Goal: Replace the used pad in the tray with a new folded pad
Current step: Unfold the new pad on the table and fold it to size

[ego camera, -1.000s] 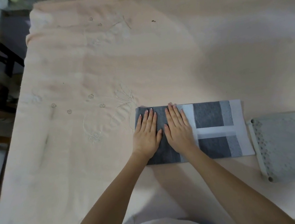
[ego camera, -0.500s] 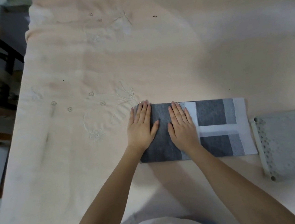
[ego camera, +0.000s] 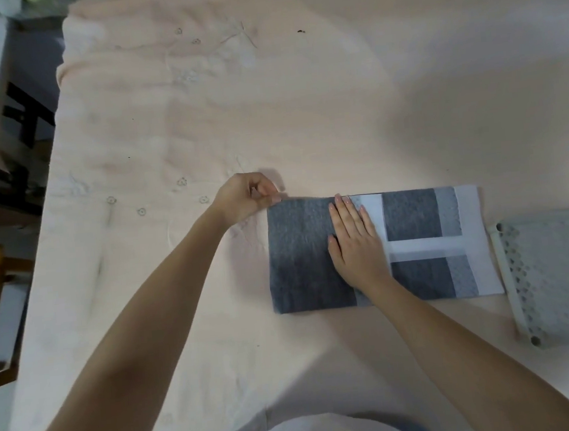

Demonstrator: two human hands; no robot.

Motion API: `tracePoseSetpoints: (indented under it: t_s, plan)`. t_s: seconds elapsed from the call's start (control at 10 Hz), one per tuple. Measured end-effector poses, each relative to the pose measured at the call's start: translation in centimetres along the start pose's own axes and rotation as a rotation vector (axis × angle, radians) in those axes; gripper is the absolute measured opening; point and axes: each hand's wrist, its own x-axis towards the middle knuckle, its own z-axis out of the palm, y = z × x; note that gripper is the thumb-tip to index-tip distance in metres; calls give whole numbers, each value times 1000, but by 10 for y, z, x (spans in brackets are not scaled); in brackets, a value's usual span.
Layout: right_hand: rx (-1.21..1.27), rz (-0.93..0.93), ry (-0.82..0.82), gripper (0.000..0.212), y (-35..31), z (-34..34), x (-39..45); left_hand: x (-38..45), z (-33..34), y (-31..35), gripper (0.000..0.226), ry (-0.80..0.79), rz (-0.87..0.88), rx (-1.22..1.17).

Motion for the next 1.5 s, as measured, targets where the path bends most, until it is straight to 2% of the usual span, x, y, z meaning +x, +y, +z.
tracePoseSetpoints:
  t_s: [0.1,0.3,0.4,0.5,0.6,0.7,0.8,0.9,1.0,1.1,1.2,1.3,1.4,1.5]
  plan:
    - [-3,2,0,57,0,0,0,1,0,-4,17,-45,-9,-61]
    - [-4,-10,-5,58,0,-1,0,15,3,14,19,-128,-72,736]
    - [-6,-7,2,58,0,-1,0,-1,22,21,31,141,3,905]
    - [15,-7,8,58,1,-1,-1,-39,77,23,49,323,214,849]
    - [-14,-21,0,58,1,-1,0,-56,113,5,66,156,179,893]
    - [-4,-14,4,57,0,-1,-1,-56,113,-17,68,150,118,838]
    - [-9,-13,10,57,0,-2,-1,-54,110,-19,66,203,98,813]
    - [-8,-12,14,57,-1,-1,-1,-55,111,-20,67,267,6,787]
    - [-7,-10,6,58,0,0,-1,-55,105,-22,66,340,-163,727]
    - [-6,-11,7,58,0,1,-1,-59,95,-21,61,338,-178,728]
    - [-15,-6,3,57,1,1,-2,-87,83,-19,57,403,-90,642]
    - [-6,-11,1,57,0,1,-2,-132,83,-22,69,317,137,557]
    - [2,-14,1,58,0,-2,-2,-164,97,-33,101,137,223,569]
    - [47,-31,-22,61,1,-11,-3,-178,112,-40,93,141,226,663]
